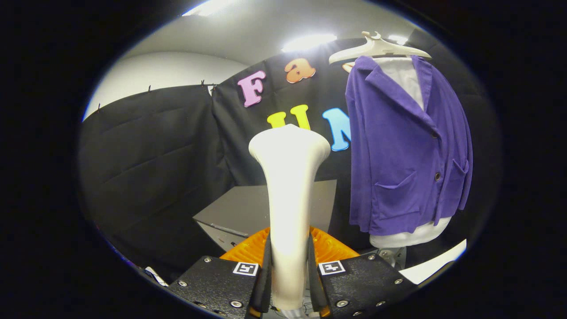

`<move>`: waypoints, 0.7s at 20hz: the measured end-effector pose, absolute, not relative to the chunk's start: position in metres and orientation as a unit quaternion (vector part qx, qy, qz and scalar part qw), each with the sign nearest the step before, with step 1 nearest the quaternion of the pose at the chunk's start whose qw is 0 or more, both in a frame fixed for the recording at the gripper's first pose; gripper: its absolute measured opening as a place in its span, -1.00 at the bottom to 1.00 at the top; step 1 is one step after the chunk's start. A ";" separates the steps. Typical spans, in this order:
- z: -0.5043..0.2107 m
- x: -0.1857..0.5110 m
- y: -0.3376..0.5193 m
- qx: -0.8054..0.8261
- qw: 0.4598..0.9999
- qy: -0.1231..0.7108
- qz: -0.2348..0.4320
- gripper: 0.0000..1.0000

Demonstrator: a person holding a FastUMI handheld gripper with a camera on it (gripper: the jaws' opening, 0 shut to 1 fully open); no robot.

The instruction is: Iron the clothes twice with a garment steamer, once on the left side and once on the right side.

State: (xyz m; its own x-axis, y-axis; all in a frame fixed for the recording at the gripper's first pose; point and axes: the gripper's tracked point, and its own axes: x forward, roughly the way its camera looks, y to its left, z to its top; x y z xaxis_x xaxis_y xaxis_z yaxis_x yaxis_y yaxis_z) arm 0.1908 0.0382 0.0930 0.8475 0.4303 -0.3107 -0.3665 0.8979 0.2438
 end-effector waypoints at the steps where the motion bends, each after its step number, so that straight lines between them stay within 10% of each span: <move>1: 0.103 0.194 0.031 0.088 0.960 0.171 0.204 -0.30; 14: 0.222 0.311 -0.040 0.101 0.985 0.065 0.124 -0.30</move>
State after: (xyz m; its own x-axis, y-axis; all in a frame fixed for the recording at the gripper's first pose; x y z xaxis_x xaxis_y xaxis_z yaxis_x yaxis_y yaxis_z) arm 0.3106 -0.0401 0.2221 0.9610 0.2568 -0.1026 -0.2306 0.9489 0.2156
